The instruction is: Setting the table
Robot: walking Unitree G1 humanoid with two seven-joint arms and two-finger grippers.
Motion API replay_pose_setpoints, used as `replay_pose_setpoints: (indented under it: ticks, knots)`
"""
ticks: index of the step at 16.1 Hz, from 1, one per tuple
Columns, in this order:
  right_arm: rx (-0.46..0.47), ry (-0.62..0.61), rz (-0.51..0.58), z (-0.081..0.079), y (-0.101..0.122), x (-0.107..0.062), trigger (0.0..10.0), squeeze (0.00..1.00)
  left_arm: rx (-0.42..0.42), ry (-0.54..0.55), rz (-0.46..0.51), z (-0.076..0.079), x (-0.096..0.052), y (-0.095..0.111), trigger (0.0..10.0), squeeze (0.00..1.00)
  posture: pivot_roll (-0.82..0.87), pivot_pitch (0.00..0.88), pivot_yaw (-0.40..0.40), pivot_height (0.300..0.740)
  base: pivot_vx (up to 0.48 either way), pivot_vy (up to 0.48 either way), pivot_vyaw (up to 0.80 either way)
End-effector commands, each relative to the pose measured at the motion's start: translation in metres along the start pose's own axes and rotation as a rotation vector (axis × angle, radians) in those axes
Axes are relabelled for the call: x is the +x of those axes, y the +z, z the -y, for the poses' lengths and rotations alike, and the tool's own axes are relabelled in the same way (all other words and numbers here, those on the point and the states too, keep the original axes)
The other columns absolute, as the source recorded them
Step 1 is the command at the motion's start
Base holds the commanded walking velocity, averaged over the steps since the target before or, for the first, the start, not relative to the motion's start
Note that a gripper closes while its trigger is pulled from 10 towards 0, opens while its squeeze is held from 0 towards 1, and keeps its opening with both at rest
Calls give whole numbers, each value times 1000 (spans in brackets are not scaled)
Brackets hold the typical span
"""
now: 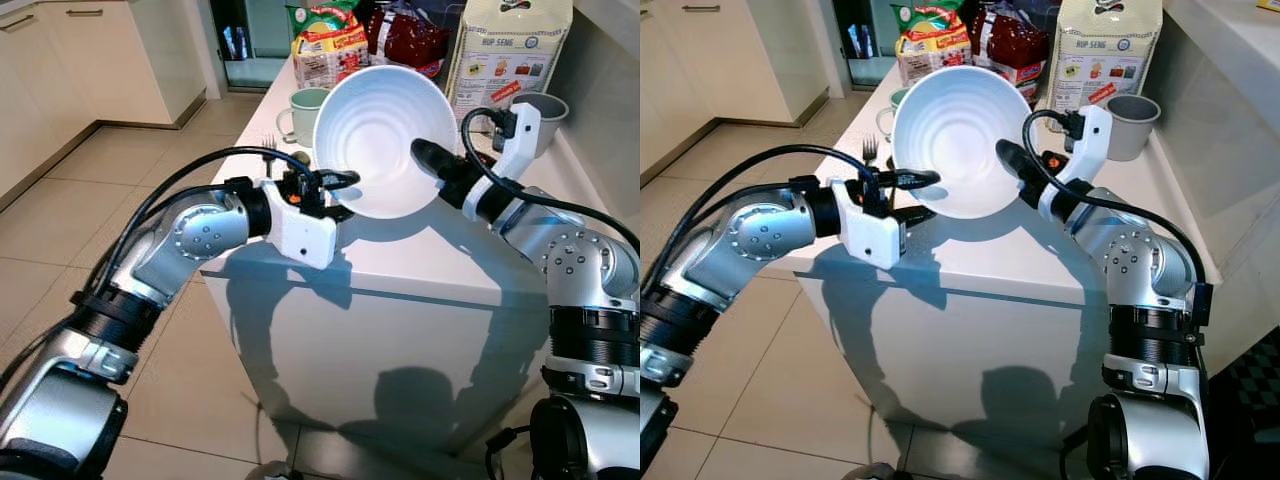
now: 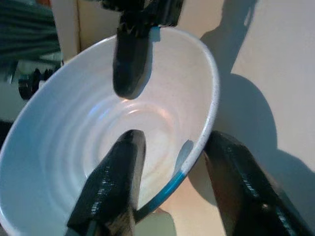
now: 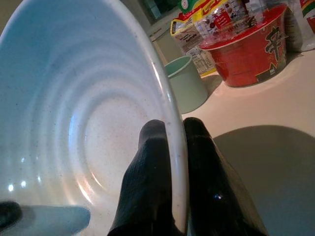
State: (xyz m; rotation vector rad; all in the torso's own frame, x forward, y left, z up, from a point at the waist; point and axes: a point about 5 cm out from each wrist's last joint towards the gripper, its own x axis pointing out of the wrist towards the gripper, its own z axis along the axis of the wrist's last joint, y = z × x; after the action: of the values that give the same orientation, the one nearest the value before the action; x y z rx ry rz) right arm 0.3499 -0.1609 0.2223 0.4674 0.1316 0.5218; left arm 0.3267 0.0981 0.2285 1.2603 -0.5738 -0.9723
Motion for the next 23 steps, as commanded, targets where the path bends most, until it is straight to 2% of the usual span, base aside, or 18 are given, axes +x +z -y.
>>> replay_pose_setpoints:
  ticks: [1, 3, 5, 7, 9, 11, 12, 14, 15, 16, 18, 19, 20, 21, 23]
  knots:
    - [4, 23, -73, -5, -15, 5, 0, 0, -56, 198, 16, -37, -11, 3, 10000, 1000, 87, 0, 48, 740, 0, 0, 0]
    - [1, 16, -75, -4, -16, 5, 0, 0, -195, 333, 28, -56, -14, 5, 10000, 1000, 86, 0, 46, 740, 0, 0, 0]
    - [0, 11, -80, -2, -17, 5, 0, 0, -262, 412, 40, -72, -20, 8, 10000, 1000, 90, 0, 40, 740, 0, 0, 0]
    - [-1, 8, -81, -2, -17, 6, 0, 0, -305, 431, 36, -75, -24, 7, 10000, 1000, 92, 0, 41, 740, 0, 0, 0]
    - [-1, -5, -77, 0, -18, 7, 0, 0, -379, 468, -10, -74, -32, -2, 10000, 1000, 92, 0, 42, 740, 0, 0, 0]
    - [-8, -14, -83, 2, -20, 7, 0, 0, -378, 455, -14, -72, -34, 0, 10000, 1000, 94, 0, 38, 740, 0, 0, 0]
    - [-12, -22, -87, 4, -21, 7, 0, 0, -376, 468, 7, -76, -34, 6, 10000, 1000, 95, 0, 36, 740, 0, 0, 0]
    - [-22, -33, -98, 6, -23, 8, 0, 0, -256, 490, 43, -97, -36, 23, 10000, 1000, 95, 0, 33, 740, 0, 0, 0]
    - [-28, -38, -108, 8, -26, 8, 0, 0, -223, 522, 73, -113, -37, 35, 10000, 0, 96, 0, 35, 740, 0, 0, 0]
    - [-34, -49, -117, 11, -30, 8, 0, 0, -218, 564, 113, -127, -40, 44, 10000, 0, 96, 0, 35, 740, 0, 0, 0]
    - [-37, -70, -127, 15, -33, 8, 0, 0, -220, 583, 130, -136, -43, 48, 10000, 0, 99, 0, 36, 740, 0, 0, 0]
    - [-35, -73, -132, 16, -35, 8, 0, 0, -213, 559, 117, -133, -42, 46, 10000, 0, 99, 0, 38, 740, 0, 0, 0]
    - [-35, -72, -137, 16, -37, 9, 0, 0, -233, 495, 125, -120, -36, 48, 10000, 0, 98, 0, 38, 740, 0, 0, 0]
    - [-35, -72, -138, 17, -38, 9, 0, 0, -251, 476, 131, -116, -33, 49, 10000, 0, 98, 0, 38, 740, 0, 0, 0]
    - [-38, -67, -141, 16, -39, 10, 0, 0, -367, 493, 123, -114, -37, 43, 10000, 0, 98, 0, 39, 740, 0, 0, 0]
